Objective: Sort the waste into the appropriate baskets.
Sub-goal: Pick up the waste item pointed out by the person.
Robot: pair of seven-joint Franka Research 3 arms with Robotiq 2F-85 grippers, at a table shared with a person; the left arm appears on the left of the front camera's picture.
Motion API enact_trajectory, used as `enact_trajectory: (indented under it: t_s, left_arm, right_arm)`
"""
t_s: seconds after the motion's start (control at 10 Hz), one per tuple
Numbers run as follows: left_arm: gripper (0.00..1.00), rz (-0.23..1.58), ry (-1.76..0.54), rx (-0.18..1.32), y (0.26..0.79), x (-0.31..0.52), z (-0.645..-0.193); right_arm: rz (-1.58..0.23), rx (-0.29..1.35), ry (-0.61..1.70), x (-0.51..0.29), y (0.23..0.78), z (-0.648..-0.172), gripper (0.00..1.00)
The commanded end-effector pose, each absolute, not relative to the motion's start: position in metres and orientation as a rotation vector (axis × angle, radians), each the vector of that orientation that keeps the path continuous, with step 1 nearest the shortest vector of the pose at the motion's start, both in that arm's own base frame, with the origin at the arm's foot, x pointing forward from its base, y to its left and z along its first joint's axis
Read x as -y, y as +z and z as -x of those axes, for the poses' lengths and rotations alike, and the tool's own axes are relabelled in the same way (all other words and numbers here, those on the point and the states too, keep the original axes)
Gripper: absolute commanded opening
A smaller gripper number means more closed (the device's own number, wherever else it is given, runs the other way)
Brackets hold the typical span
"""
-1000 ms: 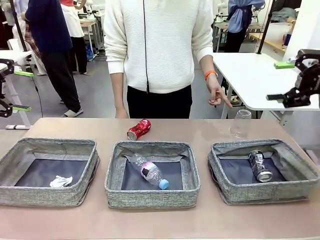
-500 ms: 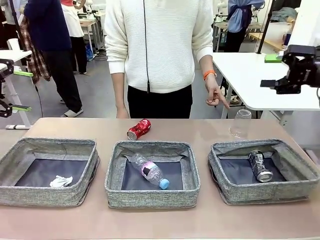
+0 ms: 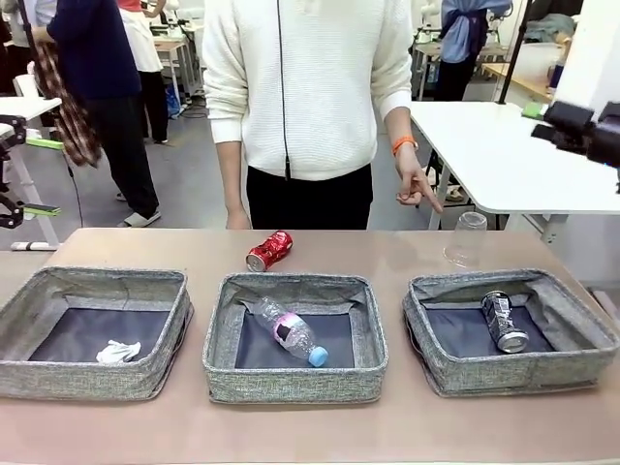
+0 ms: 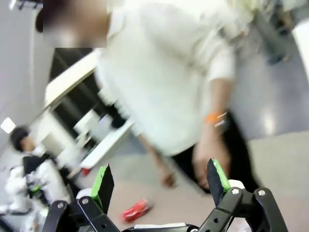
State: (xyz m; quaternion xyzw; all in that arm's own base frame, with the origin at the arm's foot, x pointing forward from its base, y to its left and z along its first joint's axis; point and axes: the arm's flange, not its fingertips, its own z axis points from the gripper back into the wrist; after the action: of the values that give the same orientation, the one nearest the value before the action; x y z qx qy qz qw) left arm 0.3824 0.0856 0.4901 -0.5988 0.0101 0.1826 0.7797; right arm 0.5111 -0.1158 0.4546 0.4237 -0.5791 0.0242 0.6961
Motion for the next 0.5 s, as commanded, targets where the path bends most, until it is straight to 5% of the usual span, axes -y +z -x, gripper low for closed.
enact_trajectory:
  t_s: [0.0, 0.1, 0.3, 0.4]
  left_arm:
    - [1.00, 1.284, 0.397, -0.023, 0.492, -0.086, -0.381]
    - [1.00, 1.284, 0.397, -0.023, 0.492, -0.086, -0.381]
    - [1.00, 1.284, 0.397, -0.023, 0.492, -0.086, -0.381]
    - [1.00, 1.284, 0.397, -0.023, 0.492, -0.086, -0.381]
  right_arm:
    - [-0.595, 1.278, -0.120, 0.122, 0.408, -0.546, 1.00]
    - [-0.945, 1.292, 0.054, 0.116, 0.455, -0.511, 1.00]
    - [-0.777, 1.306, 0.010, 0.133, 0.412, -0.534, 1.00]
    - [-0.745, 1.196, 0.438, 0.127, 0.399, -0.544, 1.00]
